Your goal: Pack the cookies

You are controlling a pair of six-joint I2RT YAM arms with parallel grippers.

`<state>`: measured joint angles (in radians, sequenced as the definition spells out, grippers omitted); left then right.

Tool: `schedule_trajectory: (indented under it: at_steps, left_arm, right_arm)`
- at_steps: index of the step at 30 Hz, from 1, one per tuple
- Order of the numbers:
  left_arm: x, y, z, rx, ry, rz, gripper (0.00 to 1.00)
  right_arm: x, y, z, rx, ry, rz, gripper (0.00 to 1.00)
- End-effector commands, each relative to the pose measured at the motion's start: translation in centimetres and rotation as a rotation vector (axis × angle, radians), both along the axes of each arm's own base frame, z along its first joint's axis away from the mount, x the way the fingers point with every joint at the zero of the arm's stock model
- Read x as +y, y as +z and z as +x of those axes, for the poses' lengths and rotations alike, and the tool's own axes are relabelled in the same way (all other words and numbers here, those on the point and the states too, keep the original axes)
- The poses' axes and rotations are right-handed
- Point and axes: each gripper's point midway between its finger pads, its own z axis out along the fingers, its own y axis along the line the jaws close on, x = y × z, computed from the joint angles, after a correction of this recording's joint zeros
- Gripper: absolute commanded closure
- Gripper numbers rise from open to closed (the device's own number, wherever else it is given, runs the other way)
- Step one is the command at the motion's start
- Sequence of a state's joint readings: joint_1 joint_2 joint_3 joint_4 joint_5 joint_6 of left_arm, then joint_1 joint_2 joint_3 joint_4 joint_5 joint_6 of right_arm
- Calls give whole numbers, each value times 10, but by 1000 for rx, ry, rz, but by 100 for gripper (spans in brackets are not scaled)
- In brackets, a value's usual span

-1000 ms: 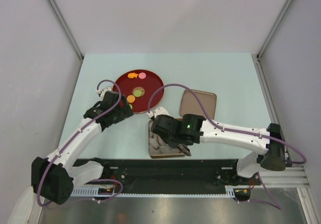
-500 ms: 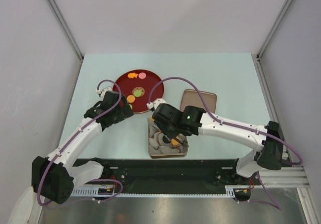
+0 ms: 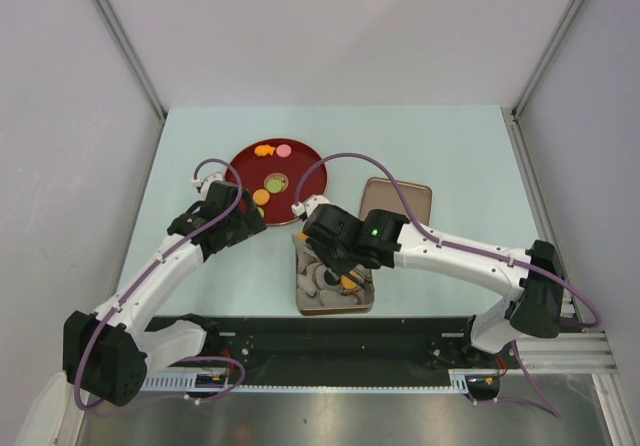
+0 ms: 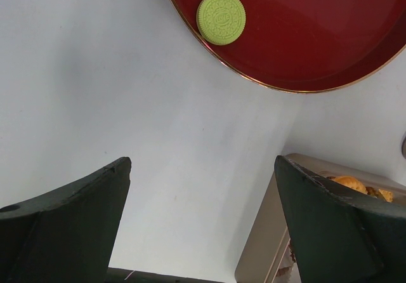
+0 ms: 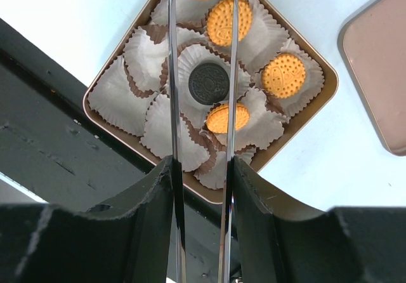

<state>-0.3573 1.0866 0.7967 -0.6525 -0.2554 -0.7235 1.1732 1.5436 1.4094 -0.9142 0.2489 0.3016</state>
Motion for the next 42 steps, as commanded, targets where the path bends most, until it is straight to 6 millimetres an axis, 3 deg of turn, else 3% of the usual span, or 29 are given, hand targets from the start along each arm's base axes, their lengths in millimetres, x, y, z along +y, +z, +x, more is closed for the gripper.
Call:
schedule_trajectory:
  at_steps: [1,8,18,23,26,30,31,33,34,36,37,39,41,42]
  left_arm:
    - [-1,3,5,-20,-10,-4,0]
    - [-1,1,5,-15,-8,-4,1]
    - [-1,1,4,-15,-5,-8,0]
    - [-1,1,4,-17,-5,-7,0]
    - [-2,1,5,-18,-7,-10,0]
    - [-2,1,5,-19,-8,-11,0]
    - [-2,1,4,-15,-7,-14,0]
    - [-3,1,4,-17,-12,-17,0]
    - [-4,1,5,-16,-13,-18,0]
    - [-5,1,5,-17,-19,-26,0]
    - [-6,1,5,-17,-19,-30,0]
    - [-7,2,5,-17,-26,-32,0]
    - [-7,3,4,-20,-28,-33,0]
    - [-8,4,4,-25,-30,-38,0]
  right_arm:
    - [3,3,6,-16,-4,12,65]
    - [1,5,4,-9,-9,17,50]
    - [1,7,3,-11,-18,23,46]
    - [-1,29,10,-53,-52,85,46]
    - [-11,48,22,-81,-98,127,47]
    - [-38,70,50,-117,-215,181,53]
    - [-51,73,64,-126,-272,185,61]
    - [-67,75,79,-123,-338,200,65]
    - [-82,76,97,-126,-404,215,68]
    - [-91,74,113,-112,-444,241,71]
    - [-107,75,134,-124,-509,266,72]
    - [-116,71,156,-115,-550,305,76]
    - [-143,64,182,-113,-643,319,80]
    - [-150,54,193,-103,-678,308,87]
